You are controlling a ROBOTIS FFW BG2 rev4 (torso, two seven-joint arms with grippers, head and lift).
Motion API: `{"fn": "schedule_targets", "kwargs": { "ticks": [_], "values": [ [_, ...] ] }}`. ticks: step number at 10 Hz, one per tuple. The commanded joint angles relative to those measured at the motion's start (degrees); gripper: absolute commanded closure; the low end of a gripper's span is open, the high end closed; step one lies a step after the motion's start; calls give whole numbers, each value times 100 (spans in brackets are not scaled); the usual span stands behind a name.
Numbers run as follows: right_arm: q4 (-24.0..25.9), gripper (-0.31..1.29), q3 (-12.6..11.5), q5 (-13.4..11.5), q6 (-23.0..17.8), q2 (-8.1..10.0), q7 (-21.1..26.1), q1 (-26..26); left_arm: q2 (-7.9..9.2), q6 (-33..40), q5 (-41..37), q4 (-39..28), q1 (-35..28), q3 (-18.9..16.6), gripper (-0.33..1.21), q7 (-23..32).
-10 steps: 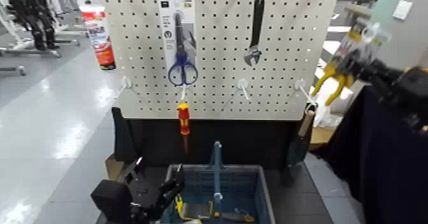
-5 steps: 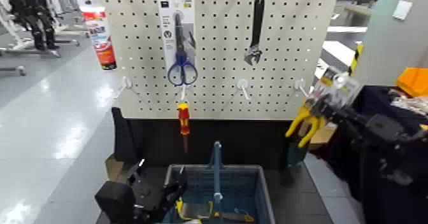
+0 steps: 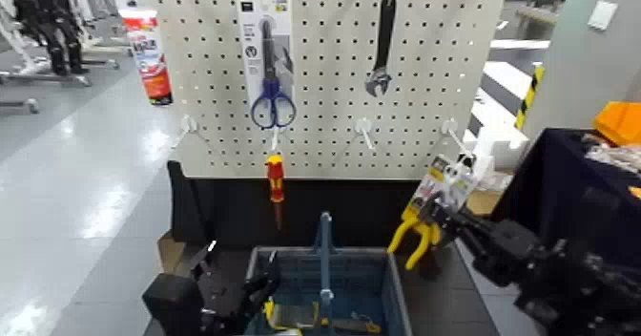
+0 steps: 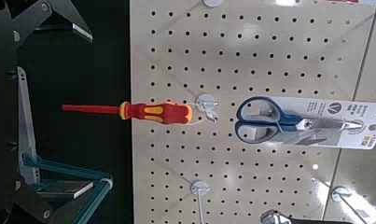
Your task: Put the yellow pliers into the crate.
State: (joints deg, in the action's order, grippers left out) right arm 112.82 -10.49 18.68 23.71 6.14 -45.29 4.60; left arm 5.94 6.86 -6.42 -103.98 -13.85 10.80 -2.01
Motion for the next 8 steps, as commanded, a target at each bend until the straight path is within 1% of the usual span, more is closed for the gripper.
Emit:
{"fn": "schedule_targets", "kwargs": {
  "ticks": [1,2,5,6,8],
  "values": [
    [-305,112,302,-207,-288,-105,82,120,-23,26,0,0,-21,-17,19,25],
    [-445,112,390,-269,-349,-157,82,129,-31,34,0,-17,-57,-26,19,51],
    [-788,112,662,-295,-490,-184,73,137,-58,52,0,-17,-65,-43,19,60],
    [-955,112,724,-295,-578,-219,73,146,-58,61,0,-26,-74,-52,19,60],
    [-1149,112,794,-313,-639,-228,73,129,-58,61,0,-26,-65,-43,19,60]
  ]
}}
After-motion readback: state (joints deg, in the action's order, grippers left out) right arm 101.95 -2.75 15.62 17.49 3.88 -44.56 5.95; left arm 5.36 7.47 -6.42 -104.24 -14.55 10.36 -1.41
